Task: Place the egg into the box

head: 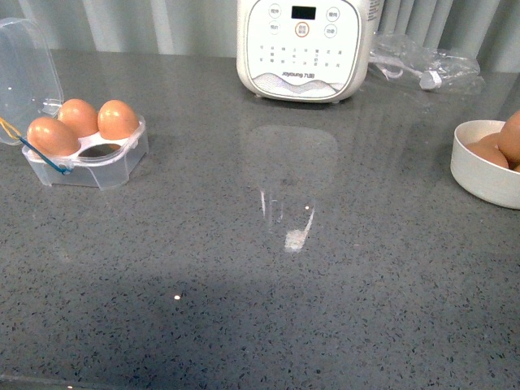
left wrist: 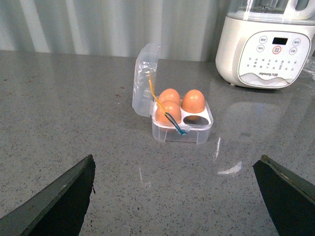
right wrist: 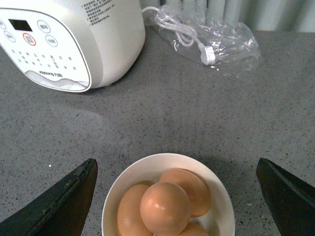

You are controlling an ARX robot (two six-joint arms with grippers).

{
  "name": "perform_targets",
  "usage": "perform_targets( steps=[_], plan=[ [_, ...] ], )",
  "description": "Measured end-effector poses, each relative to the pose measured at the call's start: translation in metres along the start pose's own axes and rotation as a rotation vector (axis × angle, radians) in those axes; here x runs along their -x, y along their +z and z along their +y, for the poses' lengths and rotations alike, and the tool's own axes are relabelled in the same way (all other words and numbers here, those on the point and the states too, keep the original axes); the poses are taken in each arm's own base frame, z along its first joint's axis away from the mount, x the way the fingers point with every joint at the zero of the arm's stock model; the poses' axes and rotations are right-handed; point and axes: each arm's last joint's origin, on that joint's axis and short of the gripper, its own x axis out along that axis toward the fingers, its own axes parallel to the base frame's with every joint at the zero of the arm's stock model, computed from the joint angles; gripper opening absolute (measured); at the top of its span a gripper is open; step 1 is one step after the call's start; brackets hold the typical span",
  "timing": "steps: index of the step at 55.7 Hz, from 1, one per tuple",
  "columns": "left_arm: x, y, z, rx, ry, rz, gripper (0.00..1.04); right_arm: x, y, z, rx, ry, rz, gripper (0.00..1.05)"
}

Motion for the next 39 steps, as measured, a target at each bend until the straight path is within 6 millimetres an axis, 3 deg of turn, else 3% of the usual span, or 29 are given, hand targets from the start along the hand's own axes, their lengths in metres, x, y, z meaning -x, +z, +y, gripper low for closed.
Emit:
perform_targets(
  steps=[39],
  plan=[
    [0.000,0.000,0.000,0.000,0.000,0.000,0.98,-0.019,-0.034,-0.003,-0.049,0.017,0.106,0.97]
  ],
)
